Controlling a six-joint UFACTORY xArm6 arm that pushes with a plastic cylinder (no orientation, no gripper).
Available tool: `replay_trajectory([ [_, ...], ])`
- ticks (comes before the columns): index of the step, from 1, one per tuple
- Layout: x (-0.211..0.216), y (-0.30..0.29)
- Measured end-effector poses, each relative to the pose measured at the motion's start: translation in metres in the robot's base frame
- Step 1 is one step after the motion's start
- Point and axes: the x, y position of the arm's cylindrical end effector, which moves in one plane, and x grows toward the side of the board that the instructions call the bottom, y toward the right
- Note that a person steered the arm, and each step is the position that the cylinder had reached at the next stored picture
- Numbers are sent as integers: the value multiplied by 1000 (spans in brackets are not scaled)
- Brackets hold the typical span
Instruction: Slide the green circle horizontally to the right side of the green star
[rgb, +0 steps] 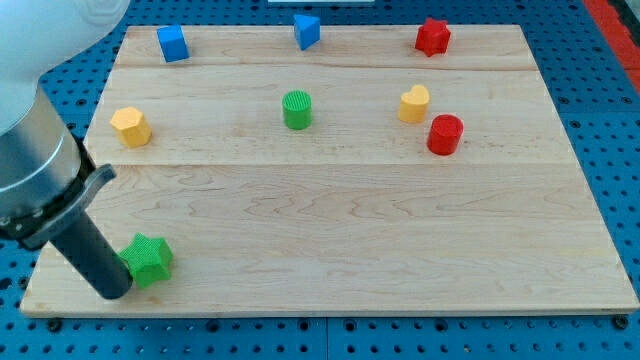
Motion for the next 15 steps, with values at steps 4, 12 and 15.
replay_trajectory([
  [4,-75,103],
  [12,-247,83],
  [15,-196,146],
])
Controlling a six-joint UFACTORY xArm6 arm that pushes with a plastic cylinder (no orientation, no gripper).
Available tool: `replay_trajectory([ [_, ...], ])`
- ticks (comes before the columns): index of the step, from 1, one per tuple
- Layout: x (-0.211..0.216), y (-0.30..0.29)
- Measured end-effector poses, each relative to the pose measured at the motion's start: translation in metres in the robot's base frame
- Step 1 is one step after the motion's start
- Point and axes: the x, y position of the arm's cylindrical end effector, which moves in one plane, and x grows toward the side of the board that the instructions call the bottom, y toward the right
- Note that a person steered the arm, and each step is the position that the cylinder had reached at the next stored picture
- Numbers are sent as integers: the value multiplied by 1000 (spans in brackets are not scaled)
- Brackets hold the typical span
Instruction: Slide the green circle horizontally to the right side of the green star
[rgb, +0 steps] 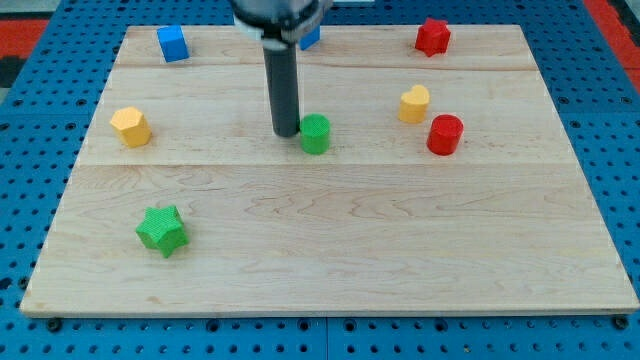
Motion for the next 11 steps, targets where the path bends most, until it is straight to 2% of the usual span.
replay_trajectory([
  [1,-46,10],
  [2,-48,27],
  [3,13,55],
  [4,19,38],
  [8,52,48],
  [10,93,46],
  [11,93,46],
])
